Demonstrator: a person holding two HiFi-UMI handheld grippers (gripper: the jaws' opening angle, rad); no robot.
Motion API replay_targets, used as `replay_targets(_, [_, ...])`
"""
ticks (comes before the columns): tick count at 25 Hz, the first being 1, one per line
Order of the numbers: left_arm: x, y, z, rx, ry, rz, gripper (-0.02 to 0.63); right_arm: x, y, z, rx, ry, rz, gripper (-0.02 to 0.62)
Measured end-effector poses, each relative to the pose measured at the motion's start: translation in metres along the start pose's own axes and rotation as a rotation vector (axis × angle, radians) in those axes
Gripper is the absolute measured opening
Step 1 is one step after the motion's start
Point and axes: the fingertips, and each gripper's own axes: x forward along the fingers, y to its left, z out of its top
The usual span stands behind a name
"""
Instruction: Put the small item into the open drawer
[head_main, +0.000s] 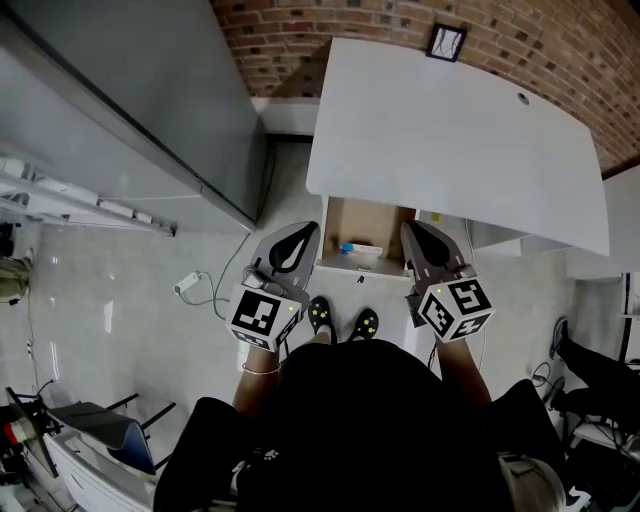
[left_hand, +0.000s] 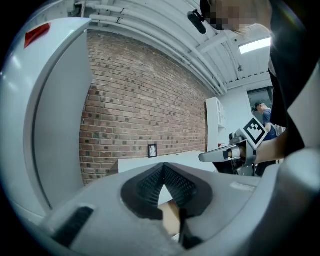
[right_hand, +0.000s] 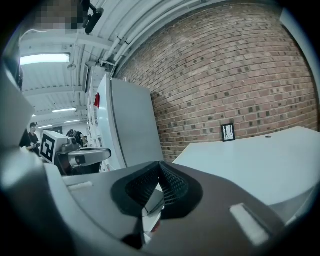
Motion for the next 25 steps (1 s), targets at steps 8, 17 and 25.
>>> replay_targets(8, [0.000,-0.001,0.003,0.004,-0.003,-0.001,-0.006,-0.003,0.002,0.006,-0.005,-0.015,0.000,0.011])
replay_targets(17, [0.001,-0.004,0.001,0.003,0.001,0.004,-0.006,-0.005,-0.001,-0.001,-0.020,0.012,-0.008,0.011])
replay_targets(25, [-0.002,-0.006,-0.001,0.005,0.008,0.013,-0.006,-0.008,-0.004,-0.005,-0.007,0.020,-0.014,0.009])
